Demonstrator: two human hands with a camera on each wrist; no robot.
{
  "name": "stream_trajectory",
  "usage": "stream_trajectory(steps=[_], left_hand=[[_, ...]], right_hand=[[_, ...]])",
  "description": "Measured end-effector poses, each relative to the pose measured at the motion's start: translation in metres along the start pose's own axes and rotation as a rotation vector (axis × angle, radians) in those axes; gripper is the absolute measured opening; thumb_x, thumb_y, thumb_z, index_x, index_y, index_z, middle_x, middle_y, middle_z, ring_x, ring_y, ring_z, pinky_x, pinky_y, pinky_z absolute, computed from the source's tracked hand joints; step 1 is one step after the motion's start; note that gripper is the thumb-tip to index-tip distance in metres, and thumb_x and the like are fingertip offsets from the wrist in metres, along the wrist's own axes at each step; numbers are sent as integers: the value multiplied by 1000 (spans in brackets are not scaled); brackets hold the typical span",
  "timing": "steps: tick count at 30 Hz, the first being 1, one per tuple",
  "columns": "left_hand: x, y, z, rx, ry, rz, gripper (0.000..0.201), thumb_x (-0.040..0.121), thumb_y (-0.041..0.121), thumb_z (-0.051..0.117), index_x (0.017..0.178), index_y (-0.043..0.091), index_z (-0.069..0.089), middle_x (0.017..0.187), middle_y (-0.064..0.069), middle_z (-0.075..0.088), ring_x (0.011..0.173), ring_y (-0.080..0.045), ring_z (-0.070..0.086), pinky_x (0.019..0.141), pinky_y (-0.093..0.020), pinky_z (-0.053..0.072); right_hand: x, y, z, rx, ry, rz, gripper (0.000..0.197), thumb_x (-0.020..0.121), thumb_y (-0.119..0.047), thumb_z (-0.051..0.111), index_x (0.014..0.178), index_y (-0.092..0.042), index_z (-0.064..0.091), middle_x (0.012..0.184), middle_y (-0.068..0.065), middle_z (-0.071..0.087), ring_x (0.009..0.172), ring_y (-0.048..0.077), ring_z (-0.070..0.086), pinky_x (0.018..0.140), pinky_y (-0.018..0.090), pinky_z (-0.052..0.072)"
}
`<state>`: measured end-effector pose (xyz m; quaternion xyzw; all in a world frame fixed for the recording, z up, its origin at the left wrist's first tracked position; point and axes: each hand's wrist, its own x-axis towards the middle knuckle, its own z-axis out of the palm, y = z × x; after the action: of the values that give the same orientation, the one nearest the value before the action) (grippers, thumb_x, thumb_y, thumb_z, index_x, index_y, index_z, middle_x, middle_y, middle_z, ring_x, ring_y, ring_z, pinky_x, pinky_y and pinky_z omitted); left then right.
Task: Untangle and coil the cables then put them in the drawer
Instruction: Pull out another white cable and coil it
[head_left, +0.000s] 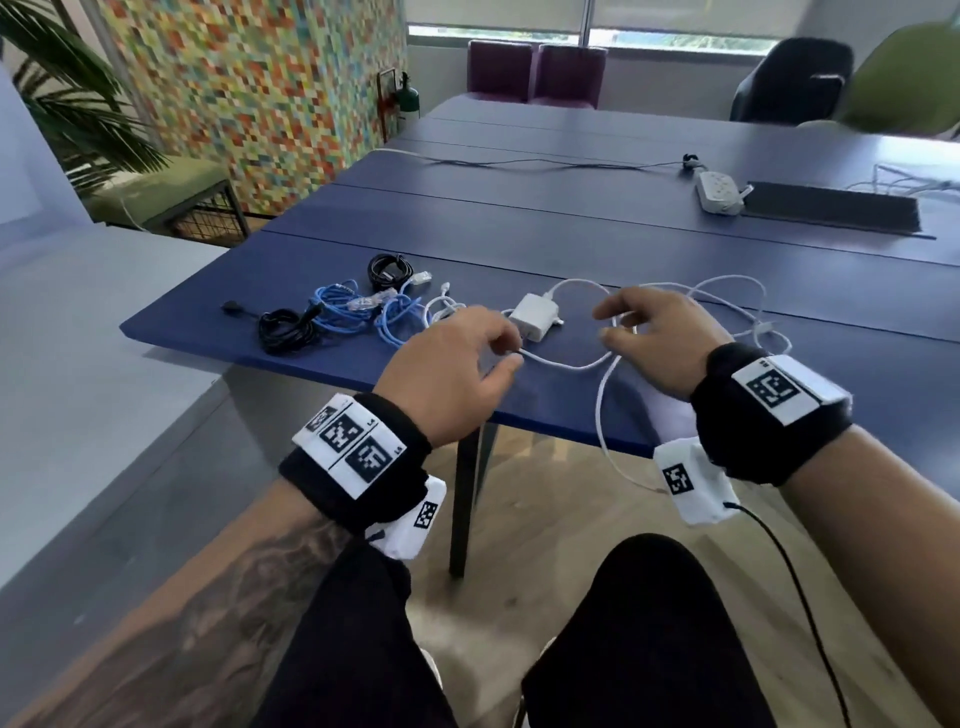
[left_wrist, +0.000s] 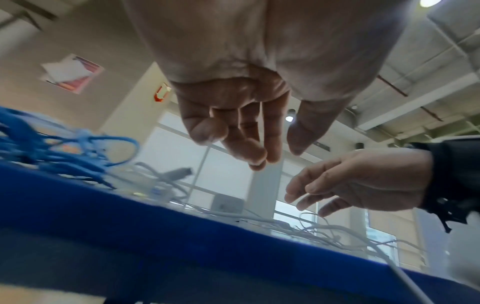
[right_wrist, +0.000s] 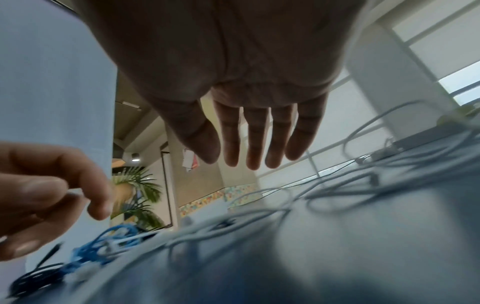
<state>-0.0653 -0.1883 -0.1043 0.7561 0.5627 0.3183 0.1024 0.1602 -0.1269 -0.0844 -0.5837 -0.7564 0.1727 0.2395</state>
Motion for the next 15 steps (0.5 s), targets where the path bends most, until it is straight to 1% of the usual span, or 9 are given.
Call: stream_trajectory(steps=[2, 4, 7, 8, 9, 10, 12, 14, 15], left_hand=[[17, 17, 11, 17, -109, 48, 12, 90, 33, 61, 99, 25, 63, 100, 10, 60, 78, -7, 49, 81, -29, 45], [35, 34, 24, 61, -225, 100, 19, 90, 37, 61, 104, 25, 64, 107, 7, 59, 87, -12, 55, 87, -33, 46], [60, 60, 40, 191, -367, 150, 30, 91, 41, 60, 118, 30, 62, 123, 8, 56, 112, -15, 54, 89, -29, 39], [67, 67, 45, 218, -400, 164, 34, 91, 41, 61, 123, 30, 60, 129, 7, 55, 118, -15, 51, 90, -28, 37], [73, 72, 50, 239, -432, 171, 39, 90, 41, 62, 127, 29, 58, 134, 5, 53, 123, -16, 49, 94, -28, 38], [79, 75, 56, 263, -466, 170, 44, 89, 40, 64, 130, 26, 56, 138, 3, 51, 126, -17, 48, 99, -29, 38], [86, 76, 64, 326, -522, 143, 49, 88, 39, 66, 133, 23, 54, 139, -1, 51, 126, -21, 49, 100, -30, 39], [89, 74, 71, 369, -541, 130, 47, 87, 41, 67, 128, 22, 56, 135, -3, 53, 122, -25, 51, 99, -32, 42], [90, 72, 74, 372, -542, 128, 45, 86, 41, 67, 125, 22, 57, 134, -3, 53, 122, -26, 51, 100, -34, 43]], right_hand=[[3, 18, -17, -32, 28, 56, 20, 87, -16, 64, 106, -20, 69, 98, 2, 64, 96, 22, 58, 77, 19, 35], [6, 39, -33, -129, 7, 151, 18, 86, -20, 66, 104, -22, 69, 106, 9, 66, 102, 26, 60, 81, 23, 39], [5, 65, -46, -262, -153, 259, 31, 83, -25, 76, 112, -16, 69, 115, 9, 65, 103, 25, 58, 82, 23, 38], [3, 71, -48, -290, -193, 267, 37, 80, -27, 79, 114, -16, 68, 114, 8, 66, 103, 25, 59, 83, 23, 40], [1, 76, -49, -316, -214, 265, 40, 77, -29, 82, 113, -16, 68, 111, 6, 67, 102, 24, 60, 84, 25, 43], [-1, 80, -50, -341, -218, 252, 39, 75, -30, 84, 109, -17, 69, 107, 4, 68, 101, 24, 62, 85, 26, 46], [-4, 86, -51, -391, -239, 221, 27, 75, -31, 83, 95, -20, 69, 97, 1, 70, 95, 24, 65, 86, 30, 50], [-7, 88, -51, -450, -277, 201, 14, 81, -30, 77, 80, -23, 65, 89, 0, 69, 91, 25, 66, 83, 32, 52], [-9, 88, -52, -446, -261, 187, 14, 85, -29, 73, 77, -24, 62, 86, 1, 69, 91, 26, 66, 81, 32, 51]])
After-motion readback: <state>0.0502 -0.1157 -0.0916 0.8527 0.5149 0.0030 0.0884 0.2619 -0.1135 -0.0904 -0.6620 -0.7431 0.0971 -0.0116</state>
